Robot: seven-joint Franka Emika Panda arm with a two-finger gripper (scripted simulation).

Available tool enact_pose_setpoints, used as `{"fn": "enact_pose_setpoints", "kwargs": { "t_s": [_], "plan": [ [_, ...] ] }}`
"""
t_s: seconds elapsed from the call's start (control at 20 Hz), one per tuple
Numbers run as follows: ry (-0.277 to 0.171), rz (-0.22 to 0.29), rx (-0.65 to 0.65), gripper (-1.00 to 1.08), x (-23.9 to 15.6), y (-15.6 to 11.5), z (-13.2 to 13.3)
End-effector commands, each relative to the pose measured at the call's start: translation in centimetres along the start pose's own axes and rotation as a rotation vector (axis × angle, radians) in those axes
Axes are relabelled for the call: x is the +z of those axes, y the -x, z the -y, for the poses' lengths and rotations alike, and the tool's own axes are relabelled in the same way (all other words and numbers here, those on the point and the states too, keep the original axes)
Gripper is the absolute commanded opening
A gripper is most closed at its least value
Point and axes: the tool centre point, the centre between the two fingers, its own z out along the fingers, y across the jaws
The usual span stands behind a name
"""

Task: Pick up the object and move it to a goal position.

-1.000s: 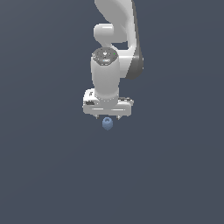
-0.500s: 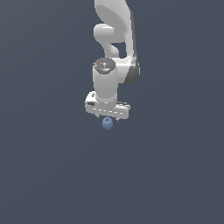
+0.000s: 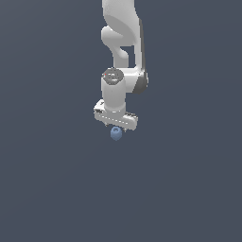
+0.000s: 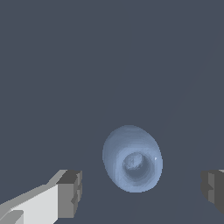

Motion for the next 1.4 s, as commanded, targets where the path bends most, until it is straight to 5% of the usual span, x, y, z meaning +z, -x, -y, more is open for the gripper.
{"fn": "enact_pose_setpoints", "kwargs": {
  "t_s": [0.0,1.0,1.05,1.35],
  "plan": [
    [0.0,-0.001,0.013,1.0,0.2,0.2,-0.1],
    [0.0,-0.001,0.014,1.0,5.3,0.2,-0.1],
    [0.0,-0.001,0.014,-1.0,5.3,0.2,-0.1],
    [0.0,-0.001,0.014,-1.0,5.3,0.2,-0.1]
  ]
}}
